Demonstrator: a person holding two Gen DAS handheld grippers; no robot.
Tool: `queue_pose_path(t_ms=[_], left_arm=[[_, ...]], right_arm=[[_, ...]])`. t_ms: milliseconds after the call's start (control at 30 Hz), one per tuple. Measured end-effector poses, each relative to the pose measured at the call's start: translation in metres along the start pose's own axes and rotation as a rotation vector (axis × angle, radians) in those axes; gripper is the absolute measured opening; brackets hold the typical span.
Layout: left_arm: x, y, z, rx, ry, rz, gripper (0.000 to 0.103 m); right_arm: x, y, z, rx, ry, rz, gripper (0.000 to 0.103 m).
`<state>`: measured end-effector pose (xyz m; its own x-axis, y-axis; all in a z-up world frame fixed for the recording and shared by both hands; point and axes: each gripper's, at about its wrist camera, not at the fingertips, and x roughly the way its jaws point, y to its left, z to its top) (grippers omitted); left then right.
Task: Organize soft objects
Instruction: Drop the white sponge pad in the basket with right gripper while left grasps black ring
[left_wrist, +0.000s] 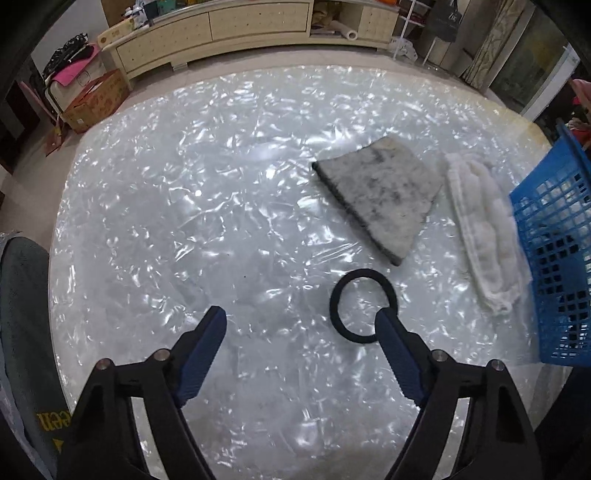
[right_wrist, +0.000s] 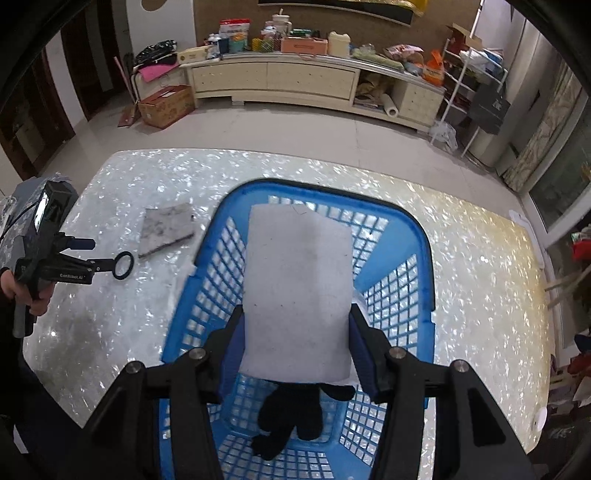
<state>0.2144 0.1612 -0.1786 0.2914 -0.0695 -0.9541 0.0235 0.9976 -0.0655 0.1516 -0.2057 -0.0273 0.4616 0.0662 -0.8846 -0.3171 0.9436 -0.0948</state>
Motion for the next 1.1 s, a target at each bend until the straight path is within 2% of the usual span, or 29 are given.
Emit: queue_pose_path(t_ms=[67,200,267,300,367,500,633,867,1100], left_arm=[[0.006,0.000,0.001,-0.002,0.015,0.002,0.064],[0.013,-0.002,0.005,0.021,0.021,0.025,0.063],[0.013,-0.002,0.007,0.029,0.022,0.034,0.051],[0.014,-0.004,0.008,0.032,0.023,0.053,0.048],[0.014,-0.005,0.010,0.030,0.025,0.048,0.037],[0.014,-0.010,0.014,0.045,0.025,0.037,0.024],[0.014,-0.021,0.012,0.066,0.032,0.021,0.005],[0.010,-0.032,0.003,0.054,0.029,-0.024,0.003],[-0.019,-0.035,-0.004,0.050,-0.026,-0.055,0.003]], right_arm=[[0.001,-0.005,-0.001,0.008,0.004,-0.001,0.050],[0.002,-0.012,-0.001,0.013,0.010,-0.003,0.050],[0.003,-0.014,0.000,0.017,0.010,-0.003,0.050],[0.002,-0.016,0.000,0.020,0.009,-0.003,0.050],[0.002,-0.017,0.001,0.027,0.006,-0.003,0.050],[0.000,-0.020,0.002,0.036,-0.003,-0.003,0.051],[-0.001,-0.023,0.005,0.043,-0.009,-0.008,0.051],[0.002,-0.026,0.009,0.045,-0.020,-0.015,0.051],[0.017,-0.025,0.009,0.037,0.012,-0.012,0.051]])
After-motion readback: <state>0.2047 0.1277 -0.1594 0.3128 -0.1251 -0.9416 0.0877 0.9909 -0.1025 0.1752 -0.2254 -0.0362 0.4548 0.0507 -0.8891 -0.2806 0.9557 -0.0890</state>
